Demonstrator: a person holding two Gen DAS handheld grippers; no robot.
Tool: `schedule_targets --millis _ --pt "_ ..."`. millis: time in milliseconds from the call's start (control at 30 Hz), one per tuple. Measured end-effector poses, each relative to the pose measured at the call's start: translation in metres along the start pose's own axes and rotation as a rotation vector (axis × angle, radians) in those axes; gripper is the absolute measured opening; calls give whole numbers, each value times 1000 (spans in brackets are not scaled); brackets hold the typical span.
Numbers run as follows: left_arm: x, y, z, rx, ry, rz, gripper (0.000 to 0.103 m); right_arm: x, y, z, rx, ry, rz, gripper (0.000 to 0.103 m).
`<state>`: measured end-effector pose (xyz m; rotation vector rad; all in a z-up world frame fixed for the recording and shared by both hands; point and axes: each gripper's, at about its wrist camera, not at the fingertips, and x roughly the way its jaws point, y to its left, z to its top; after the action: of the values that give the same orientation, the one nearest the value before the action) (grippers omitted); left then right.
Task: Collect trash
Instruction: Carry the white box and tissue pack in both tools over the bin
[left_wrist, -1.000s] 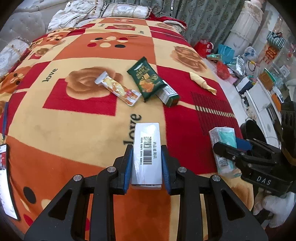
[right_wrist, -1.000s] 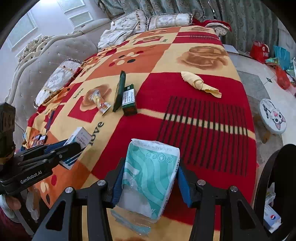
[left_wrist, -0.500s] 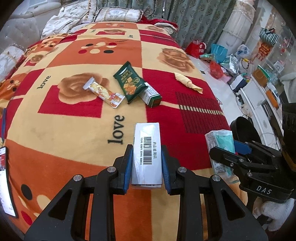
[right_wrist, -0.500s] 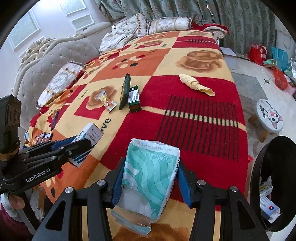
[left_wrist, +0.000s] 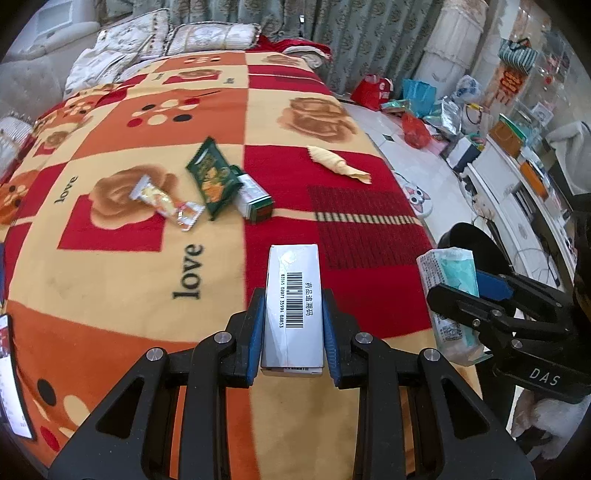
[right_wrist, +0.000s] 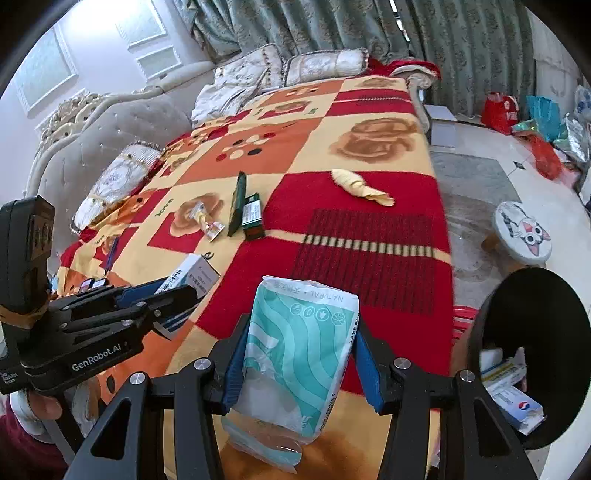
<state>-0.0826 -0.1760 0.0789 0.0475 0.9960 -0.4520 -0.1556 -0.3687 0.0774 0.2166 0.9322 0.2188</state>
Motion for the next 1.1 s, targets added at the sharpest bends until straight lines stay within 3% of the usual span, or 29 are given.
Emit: schedule_targets --millis 1100 --pt "22 -115 19 200 13 -91 26 -59 -99 -27 187 -76 -98 50"
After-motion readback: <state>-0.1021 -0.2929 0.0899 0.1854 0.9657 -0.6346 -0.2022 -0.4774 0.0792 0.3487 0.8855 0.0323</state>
